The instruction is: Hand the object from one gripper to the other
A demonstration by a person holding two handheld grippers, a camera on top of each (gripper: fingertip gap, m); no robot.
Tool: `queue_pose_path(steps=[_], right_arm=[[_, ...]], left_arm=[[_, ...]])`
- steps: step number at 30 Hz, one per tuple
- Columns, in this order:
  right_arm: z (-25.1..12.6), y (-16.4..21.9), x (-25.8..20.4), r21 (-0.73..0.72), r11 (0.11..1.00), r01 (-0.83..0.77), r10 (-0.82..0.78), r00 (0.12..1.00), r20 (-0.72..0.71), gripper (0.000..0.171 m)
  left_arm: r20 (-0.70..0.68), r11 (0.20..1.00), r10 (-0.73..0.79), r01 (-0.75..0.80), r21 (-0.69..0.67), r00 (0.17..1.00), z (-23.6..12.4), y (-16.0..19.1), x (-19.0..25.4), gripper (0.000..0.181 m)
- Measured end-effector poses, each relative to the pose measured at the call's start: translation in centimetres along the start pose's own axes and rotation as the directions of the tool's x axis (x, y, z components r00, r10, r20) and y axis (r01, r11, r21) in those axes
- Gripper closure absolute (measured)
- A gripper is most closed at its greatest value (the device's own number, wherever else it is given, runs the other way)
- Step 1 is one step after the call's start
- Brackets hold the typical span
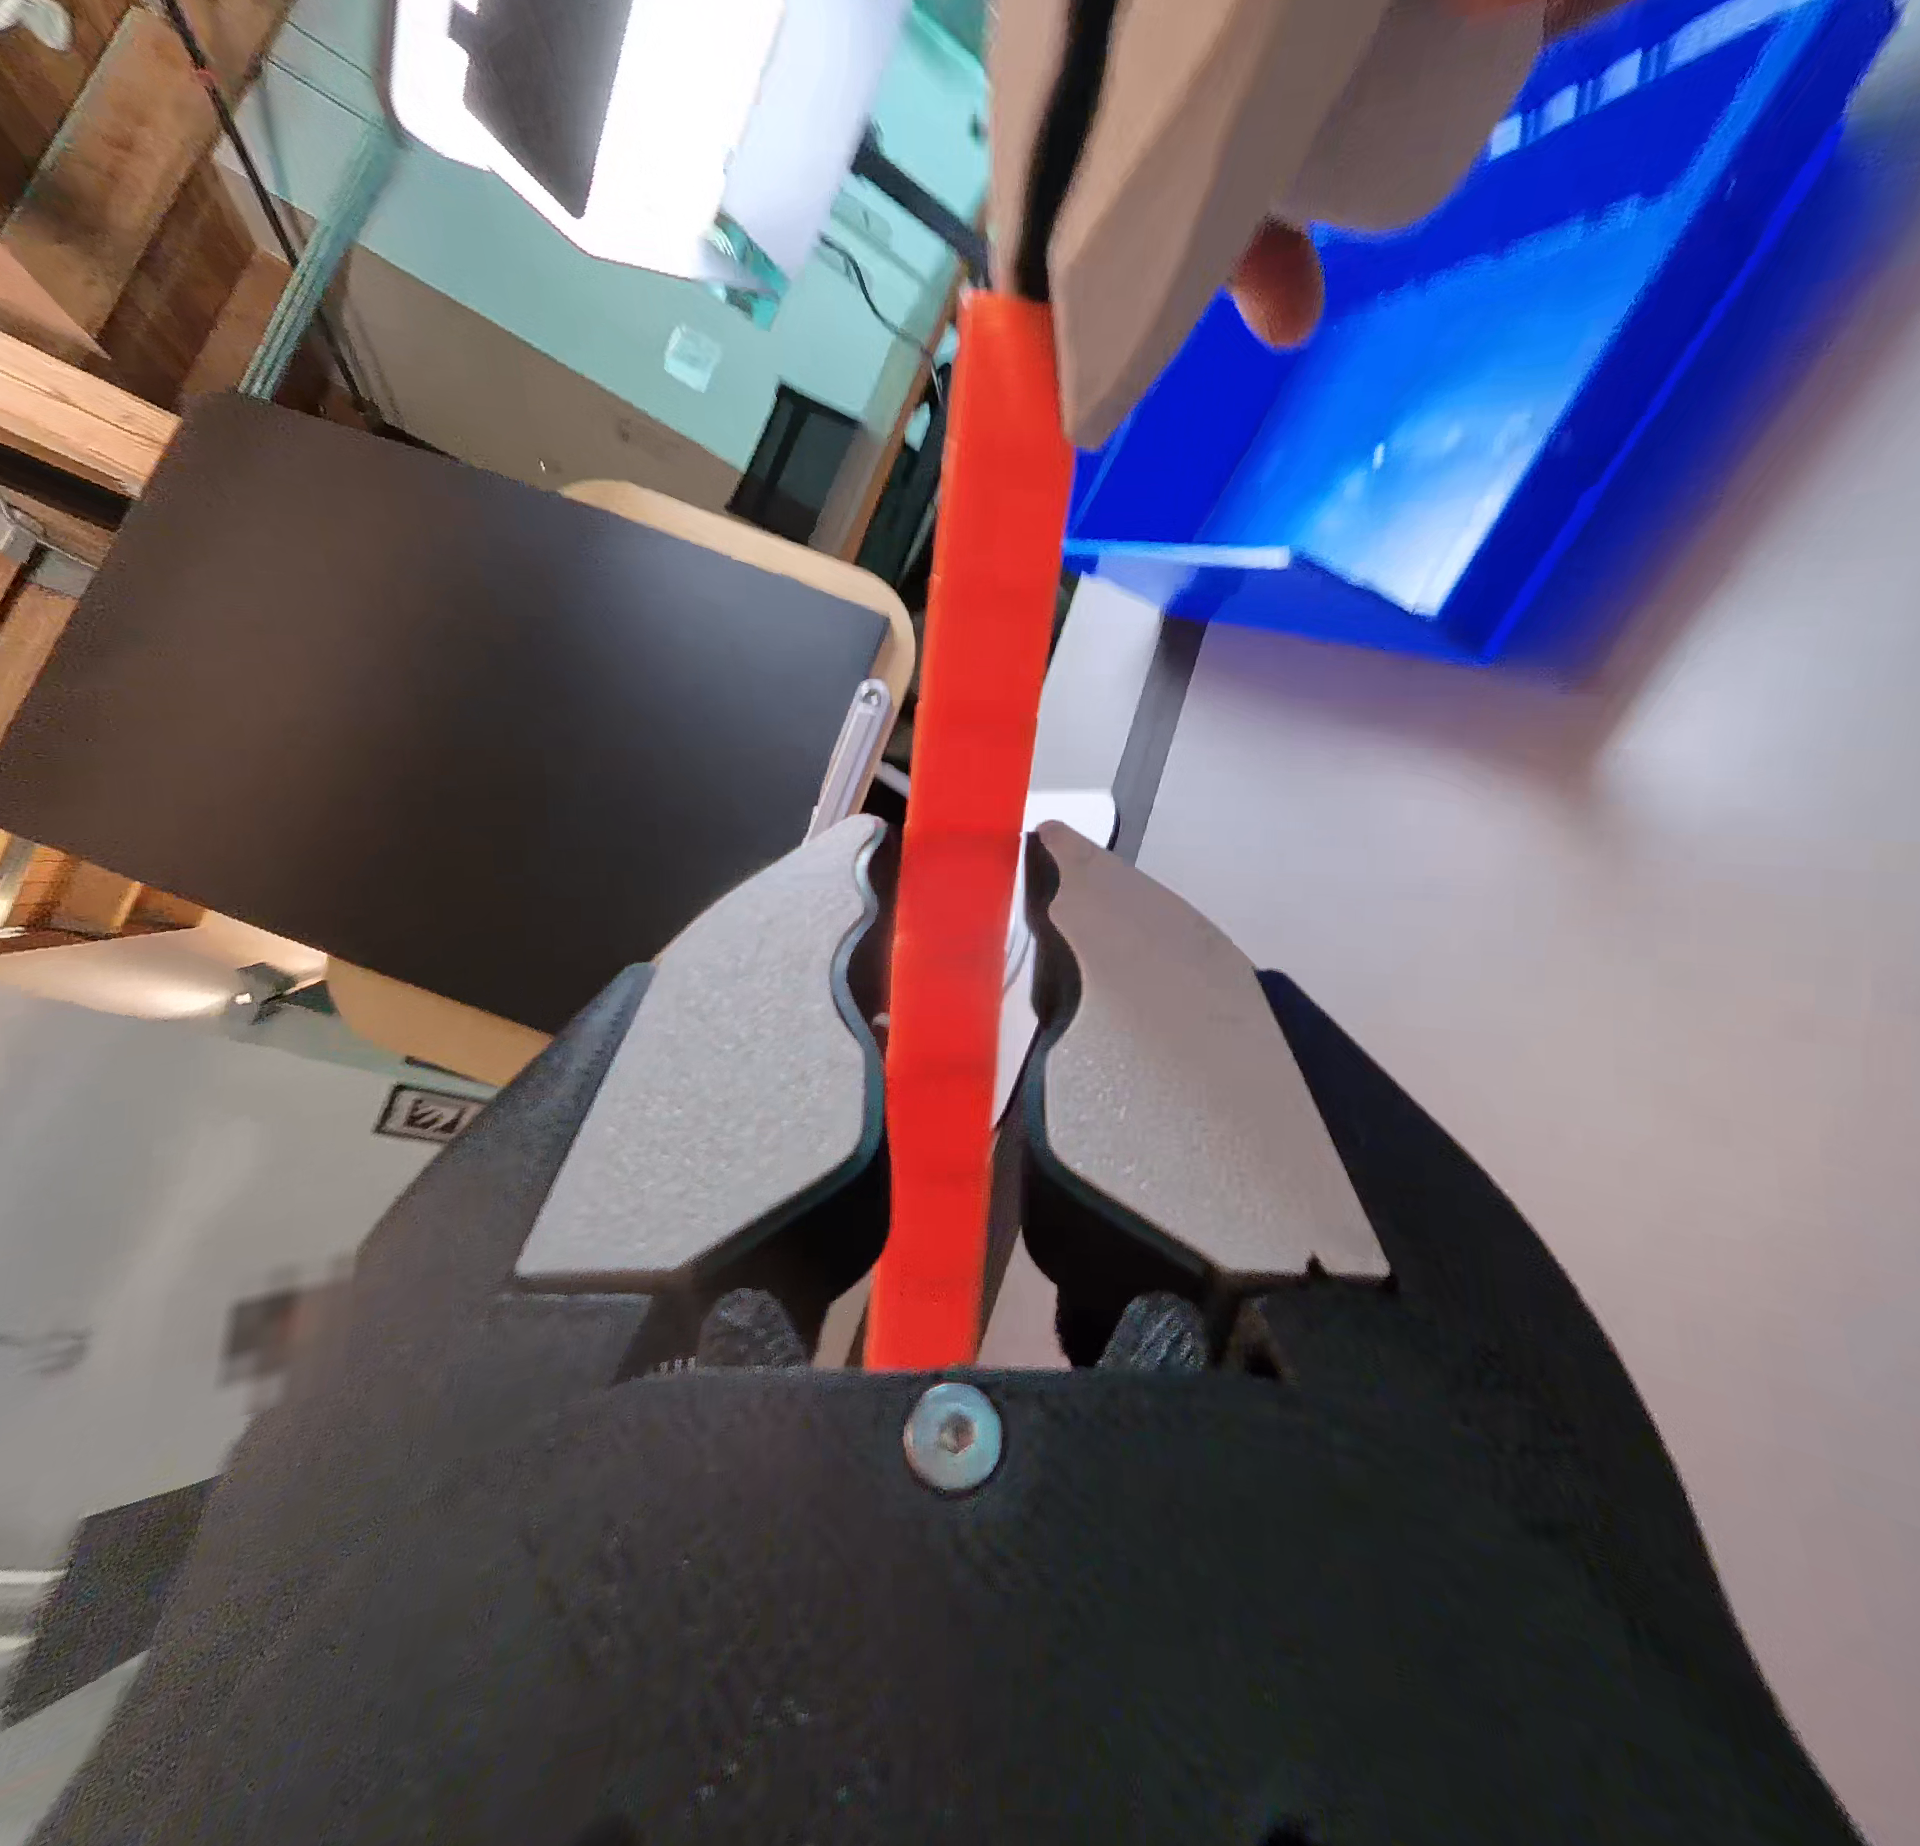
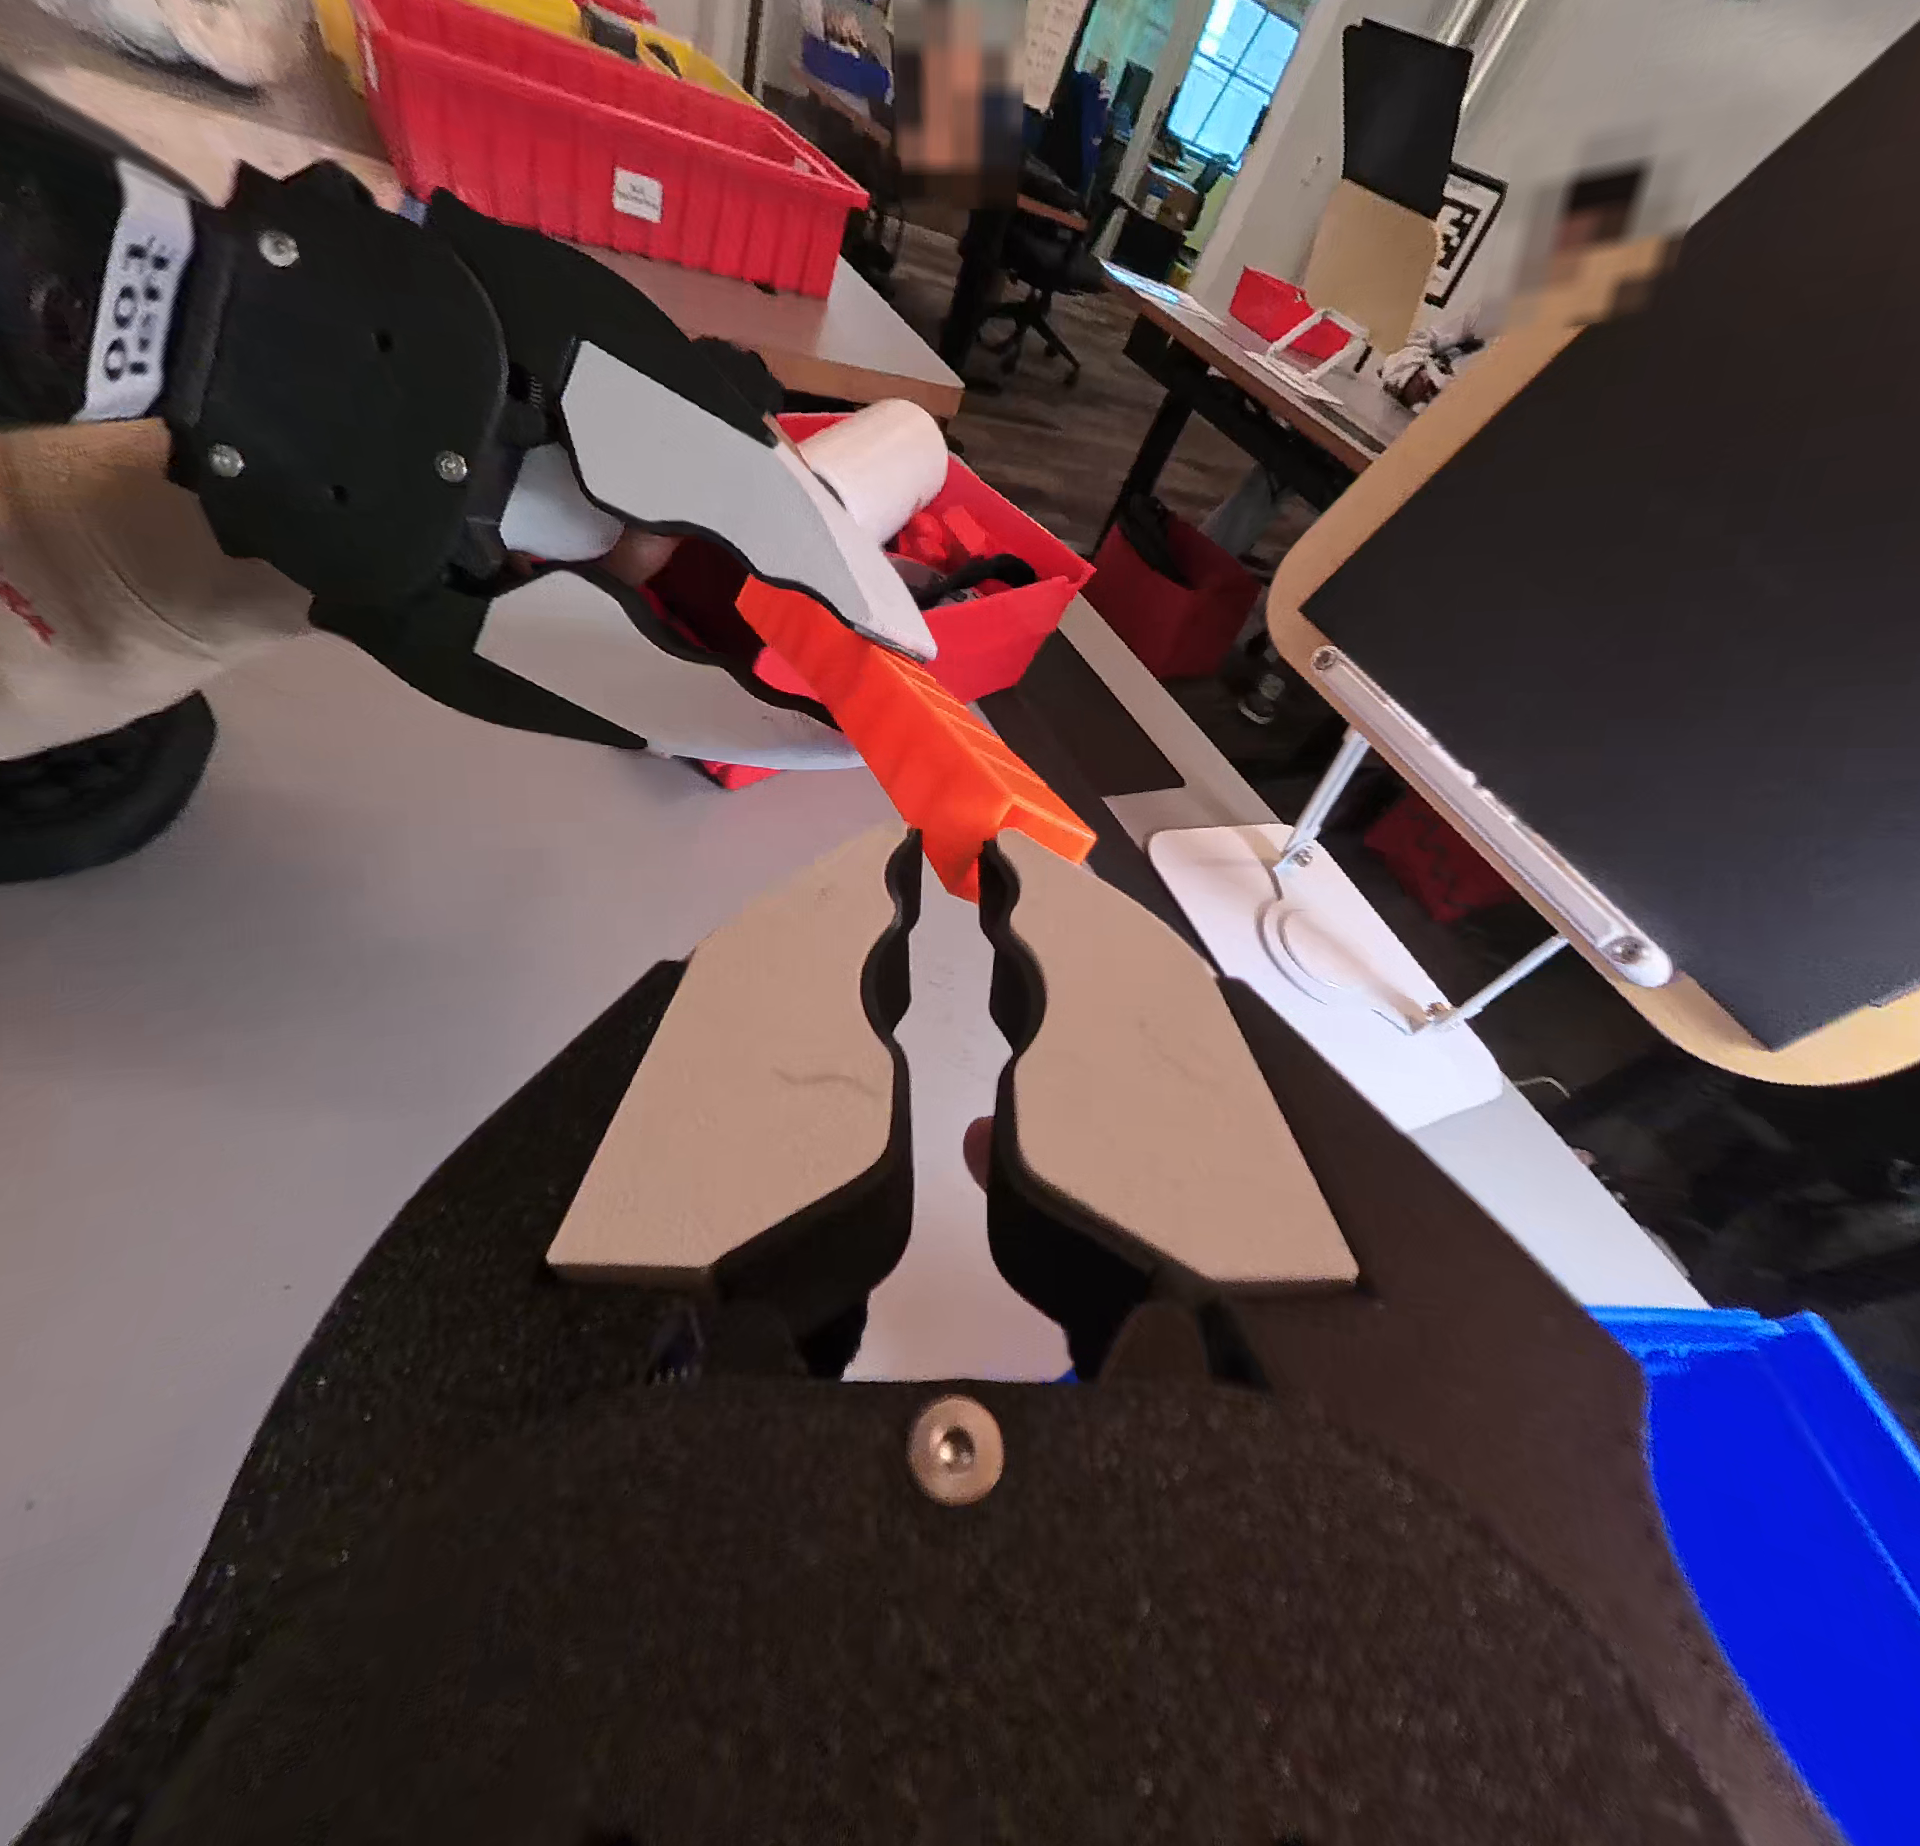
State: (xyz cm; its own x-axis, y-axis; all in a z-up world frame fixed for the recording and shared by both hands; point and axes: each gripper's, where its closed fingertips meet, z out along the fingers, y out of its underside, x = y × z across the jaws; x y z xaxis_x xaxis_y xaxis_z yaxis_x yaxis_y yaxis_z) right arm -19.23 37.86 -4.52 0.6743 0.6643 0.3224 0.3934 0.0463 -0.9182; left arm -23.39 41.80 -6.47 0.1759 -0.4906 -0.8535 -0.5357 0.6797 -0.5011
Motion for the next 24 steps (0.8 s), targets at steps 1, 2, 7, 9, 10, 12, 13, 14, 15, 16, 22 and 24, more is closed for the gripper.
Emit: queue_pose_path(steps=[1, 2, 7, 9, 10, 12, 13, 14, 15, 16, 22, 24], right_arm=[[-0.1, 0.0, 0.2, 0.006, 1.0, -0.01, 0.01, 1.0, 0.002, 0.162], [-0.4, 0.1, 0.7, 0.006, 1.0, -0.013, 0.013, 1.0, -0.012, 0.164], [-2.9, 0.0, 3.6, 0.059, 0.997, -0.049, 0.054, 0.996, -0.077, 0.165], [-4.0, 0.2, 4.9, 0.07, 0.996, -0.061, 0.068, 0.992, -0.11, 0.165], [-4.6, 0.5, 5.5, 0.075, 0.995, -0.07, 0.079, 0.989, -0.129, 0.165], [-5.3, 1.1, 6.8, 0.08, 0.992, -0.093, 0.105, 0.981, -0.16, 0.165], [-5.5, 1.6, 7.3, 0.077, 0.991, -0.106, 0.118, 0.978, -0.171, 0.165], [-5.5, 2.1, 7.7, 0.073, 0.99, -0.119, 0.131, 0.975, -0.18, 0.165], [-5.4, 2.8, 8.1, 0.067, 0.989, -0.133, 0.144, 0.971, -0.189, 0.165], [-5.1, 3.4, 8.4, 0.061, 0.988, -0.145, 0.154, 0.969, -0.192, 0.165], [-2.9, 6.1, 8.3, 0.016, 0.983, -0.184, 0.184, 0.968, -0.17, 0.165], [-2.3, 6.5, 8.1, 0.004, 0.982, -0.189, 0.187, 0.968, -0.166, 0.165]], left_arm=[[-0.006, 0.998, -0.047, 0.047, 0.035, 0.999, -0.3, -0.5, -0.2, 0.152], [-0.021, 0.995, -0.089, 0.09, 0.05, 0.996, -0.5, -0.7, -0.4, 0.145], [0.003, 0.991, -0.134, 0.134, -0.005, 0.991, -0.9, 0.3, -1.8, 0.138], [0.002, 0.991, -0.136, 0.136, -0.019, 0.991, -0.8, 0.7, -1.8, 0.138], [0.001, 0.99, -0.138, 0.138, -0.022, 0.99, -0.7, 0.7, -1.8, 0.139], [-0.004, 0.99, -0.139, 0.139, -0.019, 0.99, -0.7, 0.5, -1.7, 0.139], [-0.004, 0.99, -0.137, 0.137, -0.021, 0.991, -0.7, 0.4, -1.6, 0.14], [-0.007, 0.991, -0.135, 0.135, -0.023, 0.991, -0.7, 0.3, -1.5, 0.14], [-0.011, 0.99, -0.137, 0.137, -0.024, 0.991, -0.7, 0.2, -1.4, 0.14], [-0.016, 0.99, -0.139, 0.138, -0.026, 0.99, -0.7, 0.1, -1.3, 0.14], [-0.052, 0.989, -0.145, 0.143, -0.025, 0.988, -0.7, -0.8, -0.4, 0.141], [-0.085, 0.984, -0.177, 0.177, -0.008, 0.981, -0.8, -1.4, 0.0, 0.141]])
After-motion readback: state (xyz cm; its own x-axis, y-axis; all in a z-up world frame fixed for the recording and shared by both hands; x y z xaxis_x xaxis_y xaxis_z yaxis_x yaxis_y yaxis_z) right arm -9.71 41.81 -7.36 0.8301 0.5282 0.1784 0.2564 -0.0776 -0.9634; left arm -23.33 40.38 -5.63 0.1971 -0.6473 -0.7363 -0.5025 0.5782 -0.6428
